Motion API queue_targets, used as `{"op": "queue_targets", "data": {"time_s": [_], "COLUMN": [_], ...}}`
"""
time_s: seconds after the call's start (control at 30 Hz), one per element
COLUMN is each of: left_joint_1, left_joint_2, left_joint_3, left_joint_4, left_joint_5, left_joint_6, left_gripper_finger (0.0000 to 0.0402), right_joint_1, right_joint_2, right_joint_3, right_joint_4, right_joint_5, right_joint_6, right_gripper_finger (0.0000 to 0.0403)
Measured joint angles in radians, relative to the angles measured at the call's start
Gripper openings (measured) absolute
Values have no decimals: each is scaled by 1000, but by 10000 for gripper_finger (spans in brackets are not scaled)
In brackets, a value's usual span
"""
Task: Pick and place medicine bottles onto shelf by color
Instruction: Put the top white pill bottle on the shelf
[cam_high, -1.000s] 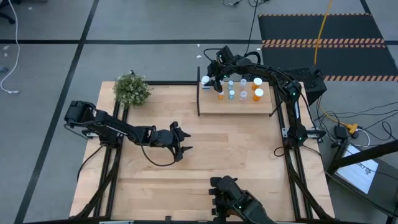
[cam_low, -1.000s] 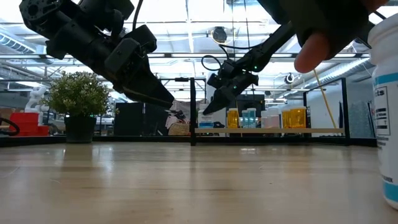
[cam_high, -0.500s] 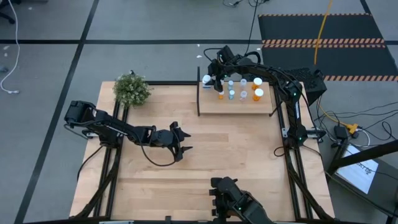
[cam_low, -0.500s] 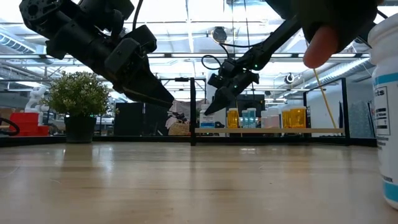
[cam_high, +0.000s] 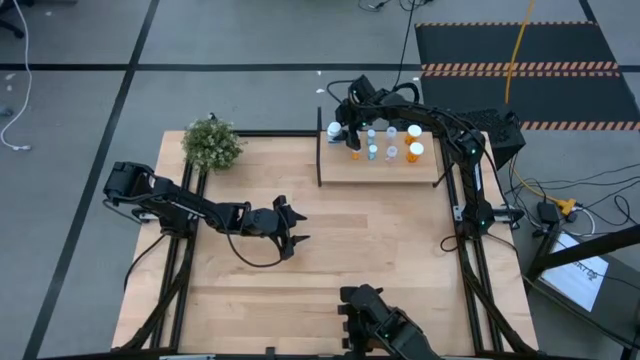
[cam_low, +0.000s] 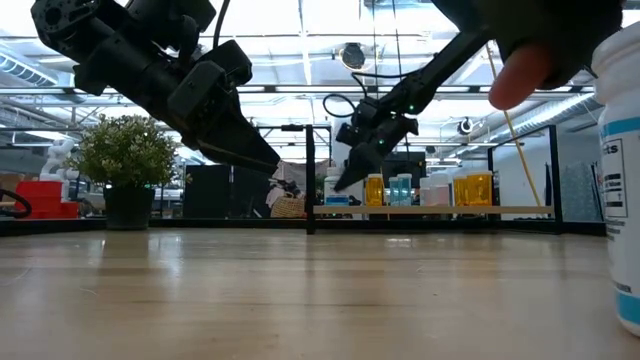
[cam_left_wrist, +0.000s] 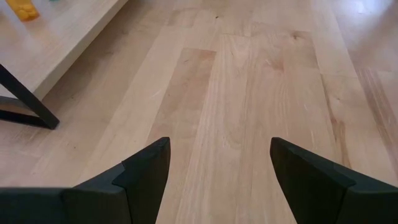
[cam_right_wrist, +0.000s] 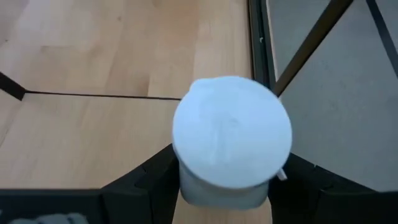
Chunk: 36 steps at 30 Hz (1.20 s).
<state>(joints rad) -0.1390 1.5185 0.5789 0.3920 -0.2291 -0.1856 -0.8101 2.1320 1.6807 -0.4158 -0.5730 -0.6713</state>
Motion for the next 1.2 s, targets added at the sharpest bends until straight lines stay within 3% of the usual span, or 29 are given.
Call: {"op": "queue_targets", "data": {"time_s": [0.7,0.97,1.2], "left_joint_1": [0,0,0], "left_joint_2": [0,0,0], "left_joint_3": [0,0,0], "left_joint_4": [0,0,0], "left_joint_5": [0,0,0], "left_joint_6": [3,3,3], "left_gripper_finger": [273,273,273], "right_joint_1": [0,0,0], "right_joint_2": [-2,-3,-50], "right_joint_3": [2,3,3], "right_joint_4": [-17,-30,-53], "right_joint_5": [-4,-4,0], "right_joint_6": [0,0,6], "right_gripper_finger": [201,232,235]}}
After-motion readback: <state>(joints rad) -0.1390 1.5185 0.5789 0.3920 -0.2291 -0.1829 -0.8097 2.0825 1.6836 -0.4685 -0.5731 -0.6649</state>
